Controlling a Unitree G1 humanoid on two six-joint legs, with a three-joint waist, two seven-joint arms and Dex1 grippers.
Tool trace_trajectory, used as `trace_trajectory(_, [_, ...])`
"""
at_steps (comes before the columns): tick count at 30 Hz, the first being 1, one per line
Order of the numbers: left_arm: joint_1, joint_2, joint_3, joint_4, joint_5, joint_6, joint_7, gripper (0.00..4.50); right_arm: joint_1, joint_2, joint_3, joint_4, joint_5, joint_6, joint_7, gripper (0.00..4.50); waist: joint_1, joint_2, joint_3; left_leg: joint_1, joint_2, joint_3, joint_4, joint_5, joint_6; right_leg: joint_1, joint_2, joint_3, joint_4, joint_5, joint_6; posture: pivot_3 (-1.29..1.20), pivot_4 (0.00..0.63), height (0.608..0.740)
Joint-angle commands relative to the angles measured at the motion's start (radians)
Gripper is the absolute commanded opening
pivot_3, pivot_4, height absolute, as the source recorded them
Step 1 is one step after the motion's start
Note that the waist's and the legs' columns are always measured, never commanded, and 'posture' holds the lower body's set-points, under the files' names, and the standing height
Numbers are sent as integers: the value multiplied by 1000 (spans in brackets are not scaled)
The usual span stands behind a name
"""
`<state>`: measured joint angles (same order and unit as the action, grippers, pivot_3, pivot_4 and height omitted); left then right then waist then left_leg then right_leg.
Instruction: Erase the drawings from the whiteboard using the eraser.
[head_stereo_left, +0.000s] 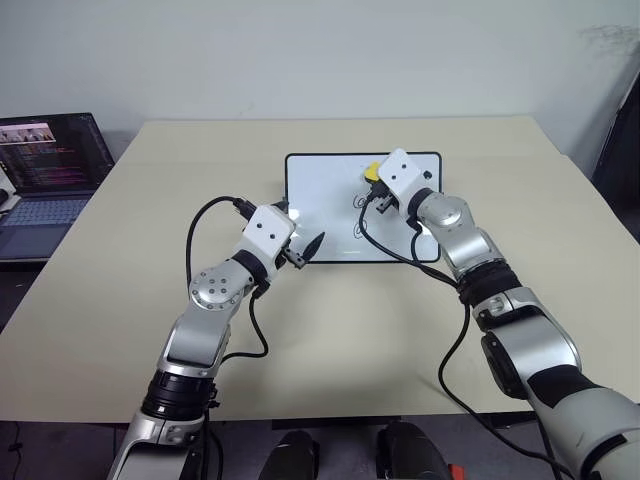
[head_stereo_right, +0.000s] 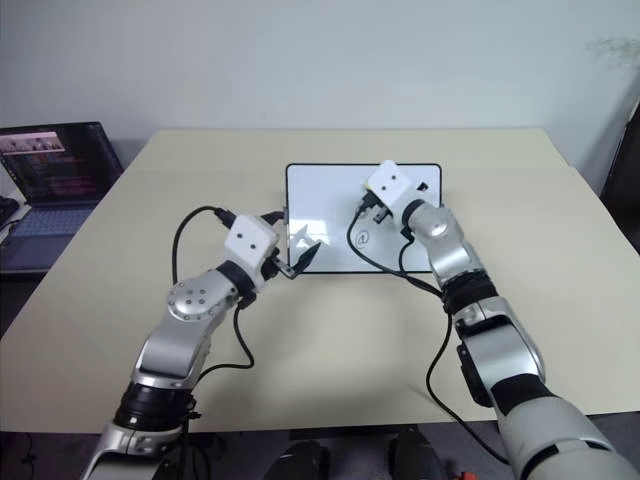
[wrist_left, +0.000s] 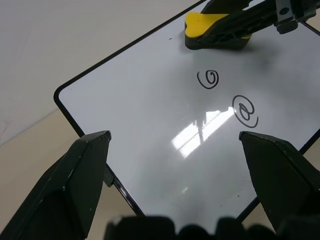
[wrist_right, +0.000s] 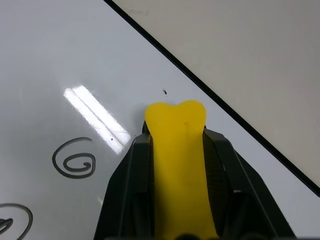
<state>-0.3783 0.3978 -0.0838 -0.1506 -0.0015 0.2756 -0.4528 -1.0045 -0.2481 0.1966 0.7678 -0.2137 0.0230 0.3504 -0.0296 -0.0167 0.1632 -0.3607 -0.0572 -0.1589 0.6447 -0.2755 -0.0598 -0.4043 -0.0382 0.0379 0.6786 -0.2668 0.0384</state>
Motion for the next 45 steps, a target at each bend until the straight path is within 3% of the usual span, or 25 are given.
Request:
trace_trajectory(1, [-29, 4, 0, -6, 4, -25, -8, 4500, 30, -21, -8, 32, -10, 81, -3, 997, 0, 0, 0, 0, 0, 0, 0, 0, 0, 0, 0, 0, 0, 0, 0, 0, 150, 740])
trace_trajectory(9, [-22, 10, 7, -19, 4, -23, -18, 4500, 63, -26, -30, -167, 23, 180, 42, 997, 0, 0, 0, 0, 0, 0, 0, 0, 0, 0, 0, 0, 0, 0, 0, 0, 150, 740])
trace_trajectory(19, [0, 12, 8, -57, -23, -13, -45, 4500, 176, -41, -48, -606, 108, 498, 146, 997, -3, 1, 1, -3, 2, -1, -2, 0, 0, -4, -1, 0, -2, 0, 0, 0, 150, 740])
trace_trajectory(24, [38, 14, -2, -103, -74, 12, -103, 4500, 218, -47, -44, -729, 145, 630, 171, 997, -4, 1, 1, -5, 2, 0, -4, 0, 0, -6, -2, 0, -5, 0, 0, 0, 150, 740])
trace_trajectory(33, [73, 25, 12, -160, -137, 65, -154, 4500, 216, -13, -52, -767, 184, 727, 132, 997, -3, 1, 1, -5, 3, 0, -5, -1, 0, -7, -1, 0, -6, 0, 0, 0, 150, 740])
trace_trajectory(45, [113, 43, 23, -141, -112, 39, -119, 4500, 153, 41, -40, -698, 192, 649, 83, 997, -3, 1, 2, -4, 3, 0, -5, -1, 0, -7, -1, 0, -6, 0, 0, 0, 150, 740])
